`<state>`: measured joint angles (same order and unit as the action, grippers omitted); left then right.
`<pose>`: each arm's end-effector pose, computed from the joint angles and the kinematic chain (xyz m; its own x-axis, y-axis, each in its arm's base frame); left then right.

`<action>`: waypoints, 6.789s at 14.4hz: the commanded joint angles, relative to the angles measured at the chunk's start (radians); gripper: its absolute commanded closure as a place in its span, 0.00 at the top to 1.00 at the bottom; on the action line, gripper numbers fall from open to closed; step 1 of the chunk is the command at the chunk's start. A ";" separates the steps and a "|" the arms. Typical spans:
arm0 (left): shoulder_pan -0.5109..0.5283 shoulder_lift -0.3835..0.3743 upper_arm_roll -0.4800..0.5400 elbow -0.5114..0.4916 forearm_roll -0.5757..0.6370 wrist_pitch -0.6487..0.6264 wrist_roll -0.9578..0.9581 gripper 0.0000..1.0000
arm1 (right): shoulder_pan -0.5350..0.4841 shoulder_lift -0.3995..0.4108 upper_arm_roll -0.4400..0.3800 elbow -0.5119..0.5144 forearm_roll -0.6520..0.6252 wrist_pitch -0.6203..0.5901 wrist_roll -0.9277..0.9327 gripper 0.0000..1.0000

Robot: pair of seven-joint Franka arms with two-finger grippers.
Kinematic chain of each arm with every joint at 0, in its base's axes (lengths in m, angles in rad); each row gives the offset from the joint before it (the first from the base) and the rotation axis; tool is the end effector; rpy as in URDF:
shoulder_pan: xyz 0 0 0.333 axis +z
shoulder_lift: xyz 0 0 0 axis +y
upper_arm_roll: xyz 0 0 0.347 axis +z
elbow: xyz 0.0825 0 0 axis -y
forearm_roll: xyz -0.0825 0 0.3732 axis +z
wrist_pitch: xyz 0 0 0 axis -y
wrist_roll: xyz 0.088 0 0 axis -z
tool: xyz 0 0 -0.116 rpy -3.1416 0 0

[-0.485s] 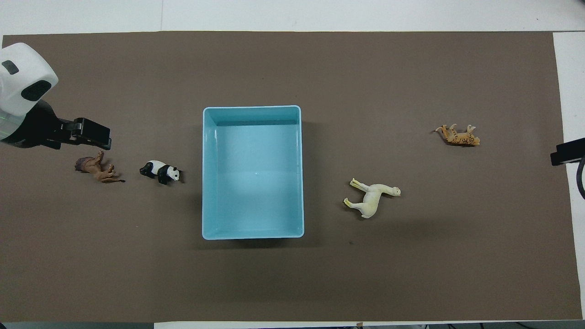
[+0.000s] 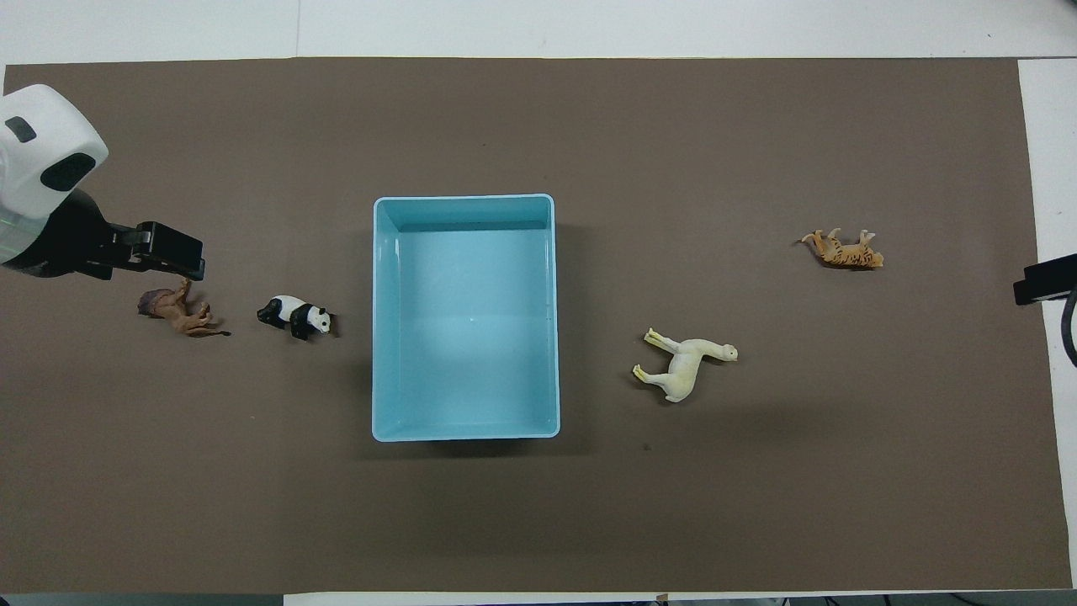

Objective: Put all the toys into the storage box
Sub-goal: 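Reach the left gripper down and grasp the black-and-white panda figure, then drop the panda into the blue box while the right gripper grasps the llama, then grasp the brown horse with the left gripper while the right gripper lifts the llama, then lower the cream llama into the blue box and open the right gripper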

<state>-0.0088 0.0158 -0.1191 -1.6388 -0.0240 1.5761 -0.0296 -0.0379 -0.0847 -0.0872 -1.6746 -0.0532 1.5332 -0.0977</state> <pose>0.5406 -0.0718 0.6072 0.9921 -0.0978 -0.0790 -0.0962 -0.9951 0.0235 0.5039 -0.0719 0.6402 0.9977 -0.0285 -0.0611 -0.0261 -0.9989 0.0400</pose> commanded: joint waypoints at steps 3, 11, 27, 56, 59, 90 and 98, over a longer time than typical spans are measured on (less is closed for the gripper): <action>0.015 -0.154 0.006 -0.327 0.013 0.287 -0.006 1.00 | -0.008 -0.015 0.007 -0.014 -0.010 -0.002 -0.004 1.00; -0.005 -0.030 0.004 -0.466 0.012 0.538 -0.564 1.00 | -0.008 -0.015 0.007 -0.016 -0.010 -0.002 -0.004 1.00; -0.019 0.115 0.004 -0.639 0.013 0.848 -0.977 1.00 | 0.134 0.011 0.050 -0.043 0.009 0.137 0.344 1.00; -0.396 0.125 -0.002 -0.369 -0.037 0.624 -1.257 1.00 | 0.447 0.152 0.055 -0.576 0.167 0.739 0.767 1.00; -0.382 0.131 0.003 -0.308 -0.033 0.549 -1.251 1.00 | 0.447 0.148 0.055 -0.591 0.168 0.743 0.767 1.00; 0.294 0.199 0.024 -0.509 0.134 0.838 -0.526 1.00 | 0.438 0.226 0.050 -0.121 0.159 0.440 0.936 0.00; 0.274 0.220 0.022 -0.561 0.134 0.918 -0.605 0.60 | 0.634 0.462 0.058 0.306 0.153 0.375 1.041 0.00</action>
<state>0.2746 0.2267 -0.1004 -2.1865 0.0897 2.4603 -0.5880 0.5633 0.2991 -0.0269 -1.4556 0.0982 1.9083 0.9369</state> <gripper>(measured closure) 0.075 0.581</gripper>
